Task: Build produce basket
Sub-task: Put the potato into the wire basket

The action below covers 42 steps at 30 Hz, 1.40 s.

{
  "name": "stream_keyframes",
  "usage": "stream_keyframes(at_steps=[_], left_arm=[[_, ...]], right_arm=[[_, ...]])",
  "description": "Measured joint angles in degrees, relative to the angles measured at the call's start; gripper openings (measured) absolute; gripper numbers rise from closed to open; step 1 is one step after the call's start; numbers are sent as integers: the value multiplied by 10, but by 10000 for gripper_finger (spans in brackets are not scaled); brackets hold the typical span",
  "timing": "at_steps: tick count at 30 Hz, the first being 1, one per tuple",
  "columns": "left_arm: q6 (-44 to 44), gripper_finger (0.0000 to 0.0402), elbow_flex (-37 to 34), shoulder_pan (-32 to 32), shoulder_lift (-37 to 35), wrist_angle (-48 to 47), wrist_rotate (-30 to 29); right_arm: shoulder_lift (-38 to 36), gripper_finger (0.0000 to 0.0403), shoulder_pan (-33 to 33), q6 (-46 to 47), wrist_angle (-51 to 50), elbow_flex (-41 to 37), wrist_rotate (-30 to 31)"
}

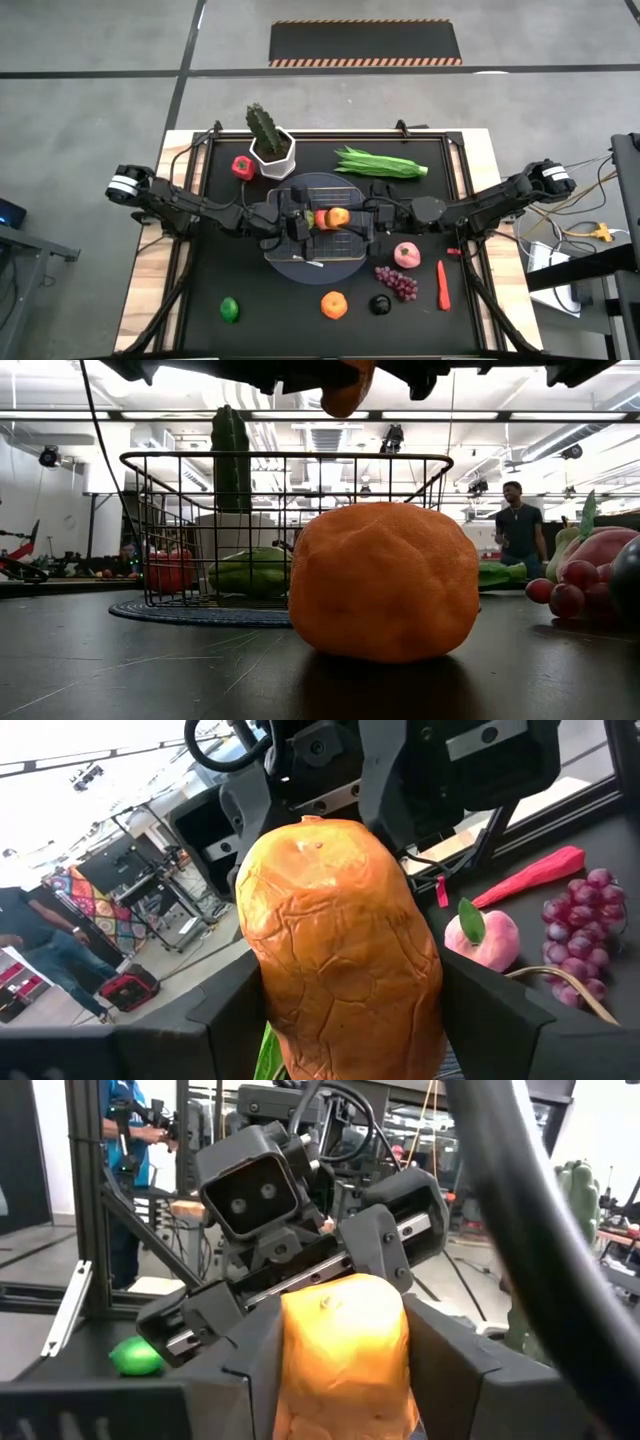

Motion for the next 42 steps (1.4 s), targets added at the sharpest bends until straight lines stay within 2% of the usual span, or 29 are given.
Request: stream_keyframes(at_steps=[5,16,19,29,33,42], left_arm=[[-31,239,0,0,1,3,0],[-43,311,0,1,1,-16,-21],[-41,315,0,1,1,-42,-27],[-37,316,-1,1,-4,-78,-136],[-37,316,-1,1,-8,-78,-139],[-42,316,-1,1,-12,-77,-140]], right_arm=[[0,155,0,6,-3,0,0],[-13,155,0,13,-43,-1,20],[-24,156,0,27,-78,-1,47],[-32,156,-21,110,-197,-1,91],[-22,156,-45,155,-236,-3,91],[23,157,-75,187,-230,-10,91]])
